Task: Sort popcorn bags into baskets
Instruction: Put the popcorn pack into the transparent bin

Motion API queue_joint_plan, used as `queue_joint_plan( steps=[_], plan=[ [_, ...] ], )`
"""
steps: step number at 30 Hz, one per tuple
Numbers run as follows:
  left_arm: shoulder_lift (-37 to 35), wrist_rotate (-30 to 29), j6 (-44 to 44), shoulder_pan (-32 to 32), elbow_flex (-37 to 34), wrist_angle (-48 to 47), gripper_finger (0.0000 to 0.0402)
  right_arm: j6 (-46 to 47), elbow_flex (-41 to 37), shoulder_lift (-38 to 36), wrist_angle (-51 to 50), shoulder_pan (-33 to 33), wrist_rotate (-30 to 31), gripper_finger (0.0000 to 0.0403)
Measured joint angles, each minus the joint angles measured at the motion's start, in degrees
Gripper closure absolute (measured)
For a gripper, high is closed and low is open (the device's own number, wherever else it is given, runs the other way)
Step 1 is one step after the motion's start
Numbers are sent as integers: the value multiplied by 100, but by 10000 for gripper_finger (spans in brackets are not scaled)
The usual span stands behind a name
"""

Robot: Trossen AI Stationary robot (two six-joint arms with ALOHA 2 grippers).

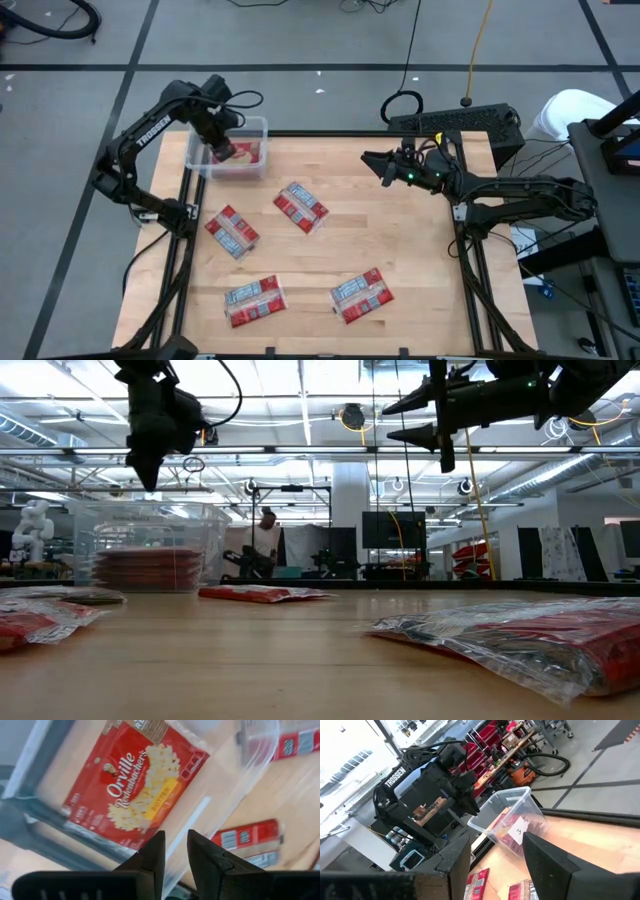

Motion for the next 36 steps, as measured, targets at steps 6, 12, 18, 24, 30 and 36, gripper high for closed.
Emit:
queue_joint_plan(
  steps=[6, 12, 18, 24, 30, 36],
  plan=[
    [-22, 120, -799, -469, 0, 72, 314, 197, 0, 0, -102, -2, -541, 232],
    [-115, 143, -1913, -1604, 0, 145, 314, 546, 0, 0, -587, 2, -1620, 232],
    [-312, 158, -3231, -3225, 2, 535, 314, 743, 0, 0, -1329, 2, -2459, 232],
    [-658, 144, -4866, -4939, 2, 492, 314, 813, 0, -26, -1677, 51, -3402, 232],
    [-791, -538, -5238, -6274, 2, 1206, 314, 1242, 0, -366, -1926, 674, -2978, 232],
    [-800, -719, -5492, -6740, -291, 1893, 314, 1676, 0, -675, -2478, 1588, -1940, 232]
  ],
)
